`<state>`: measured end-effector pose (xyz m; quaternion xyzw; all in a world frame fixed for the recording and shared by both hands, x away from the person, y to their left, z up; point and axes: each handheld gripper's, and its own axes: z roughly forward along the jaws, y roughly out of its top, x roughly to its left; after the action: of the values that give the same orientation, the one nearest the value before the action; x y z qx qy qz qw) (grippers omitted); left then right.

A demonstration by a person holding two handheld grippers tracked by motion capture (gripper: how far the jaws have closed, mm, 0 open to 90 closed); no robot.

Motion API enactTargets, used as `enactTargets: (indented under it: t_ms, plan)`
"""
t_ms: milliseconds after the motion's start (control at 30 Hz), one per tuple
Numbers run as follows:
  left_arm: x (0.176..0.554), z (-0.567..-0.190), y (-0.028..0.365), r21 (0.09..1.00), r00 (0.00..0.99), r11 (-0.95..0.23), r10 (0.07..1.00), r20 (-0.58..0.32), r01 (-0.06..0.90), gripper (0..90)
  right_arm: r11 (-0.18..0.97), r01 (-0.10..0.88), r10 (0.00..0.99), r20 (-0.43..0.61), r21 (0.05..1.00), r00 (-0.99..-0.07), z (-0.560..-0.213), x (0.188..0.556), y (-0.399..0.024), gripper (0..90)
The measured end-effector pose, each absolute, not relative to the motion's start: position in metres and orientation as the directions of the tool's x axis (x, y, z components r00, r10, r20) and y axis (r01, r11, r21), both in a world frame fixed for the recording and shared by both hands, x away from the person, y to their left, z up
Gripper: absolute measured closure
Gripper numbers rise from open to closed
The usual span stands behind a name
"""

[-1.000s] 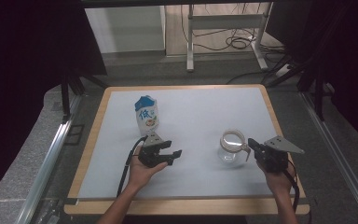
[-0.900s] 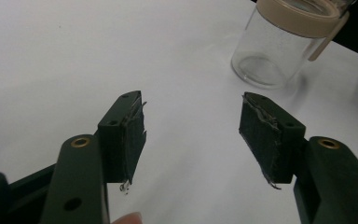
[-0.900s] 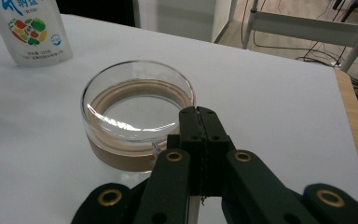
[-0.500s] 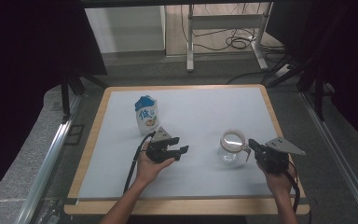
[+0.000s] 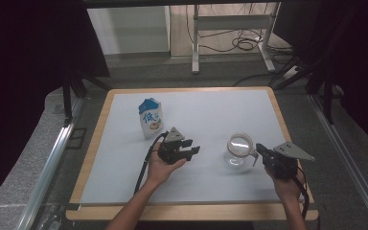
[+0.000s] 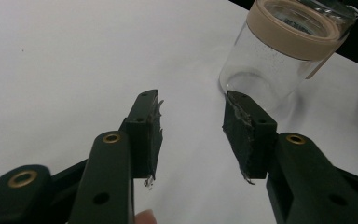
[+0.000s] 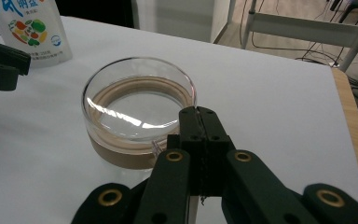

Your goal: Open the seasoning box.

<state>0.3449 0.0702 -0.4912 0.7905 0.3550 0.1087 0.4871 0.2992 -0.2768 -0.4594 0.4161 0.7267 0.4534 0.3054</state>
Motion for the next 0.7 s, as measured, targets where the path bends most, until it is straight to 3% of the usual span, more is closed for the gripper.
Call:
enactTargets:
  t_ms: [300, 700]
  plan:
    - [0.3468, -0.4937, 0.0741, 0.845, 0.715, -0.253, 0.671, -0.198, 0.471, 49.0, 0.269, 0.312, 0.876, -0.097, 0.911, -0.472, -0.4584, 0.2964, -0.2707, 90.0]
    - [0.3469, -0.4944, 0.0709, 0.843, 0.716, -0.259, 0.670, -0.195, 0.472, 48.7, 0.257, 0.313, 0.874, -0.081, 0.914, -0.479, -0.4595, 0.2959, -0.2693, 90.0]
